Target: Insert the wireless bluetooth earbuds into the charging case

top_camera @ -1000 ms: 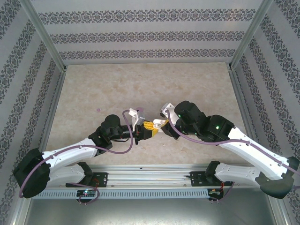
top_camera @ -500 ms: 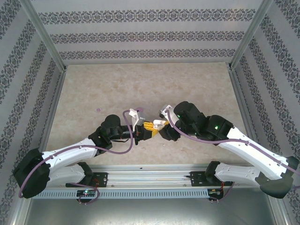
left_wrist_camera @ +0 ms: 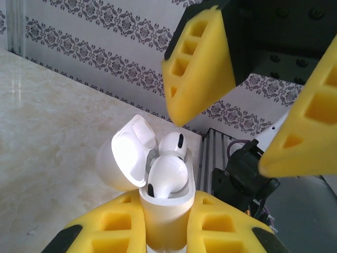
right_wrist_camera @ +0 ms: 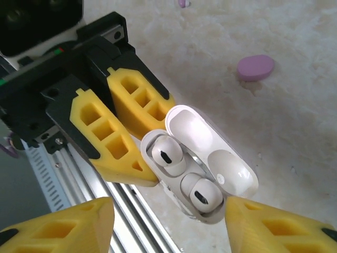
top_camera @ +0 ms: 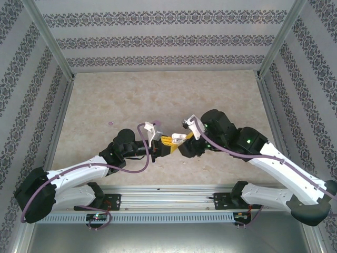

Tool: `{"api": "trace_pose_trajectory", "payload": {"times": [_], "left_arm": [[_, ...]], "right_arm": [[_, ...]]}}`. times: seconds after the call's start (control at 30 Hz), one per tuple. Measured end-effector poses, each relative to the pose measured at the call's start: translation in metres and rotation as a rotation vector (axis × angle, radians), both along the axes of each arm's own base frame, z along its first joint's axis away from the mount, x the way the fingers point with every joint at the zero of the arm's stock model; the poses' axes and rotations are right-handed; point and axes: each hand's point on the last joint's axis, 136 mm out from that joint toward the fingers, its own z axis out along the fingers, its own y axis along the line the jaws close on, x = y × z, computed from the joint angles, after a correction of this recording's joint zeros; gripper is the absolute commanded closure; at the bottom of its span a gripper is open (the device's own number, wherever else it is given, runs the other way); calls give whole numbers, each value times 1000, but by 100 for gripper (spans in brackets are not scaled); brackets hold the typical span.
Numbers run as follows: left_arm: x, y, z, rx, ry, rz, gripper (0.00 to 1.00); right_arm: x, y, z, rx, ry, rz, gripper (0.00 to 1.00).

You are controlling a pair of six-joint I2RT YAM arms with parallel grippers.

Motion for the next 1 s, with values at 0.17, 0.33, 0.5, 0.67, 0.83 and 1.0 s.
{"api": "trace_pose_trajectory", "payload": {"times": [0.17, 0.33, 0.5, 0.67, 0.83, 1.0], "left_arm": [[0, 0, 0, -1, 0, 1, 100], [-1, 1, 3, -6, -6, 1, 100], [-1, 1, 4, -9, -6, -1, 100], [-2, 0, 7, -19, -3, -11, 100], [-5, -2, 12, -42, 1, -30, 100], [-4, -7, 12, -48, 22, -48, 100]], "right_arm": [[3, -5, 19, 103, 19, -33, 41], [10, -12, 26, 151, 45, -97, 40], [31, -22, 23, 202, 105, -221, 39], [45, -24, 4, 295, 228, -308, 37], [49, -21, -5, 367, 317, -338, 35], [44, -9, 0, 443, 384, -294, 35]]}}
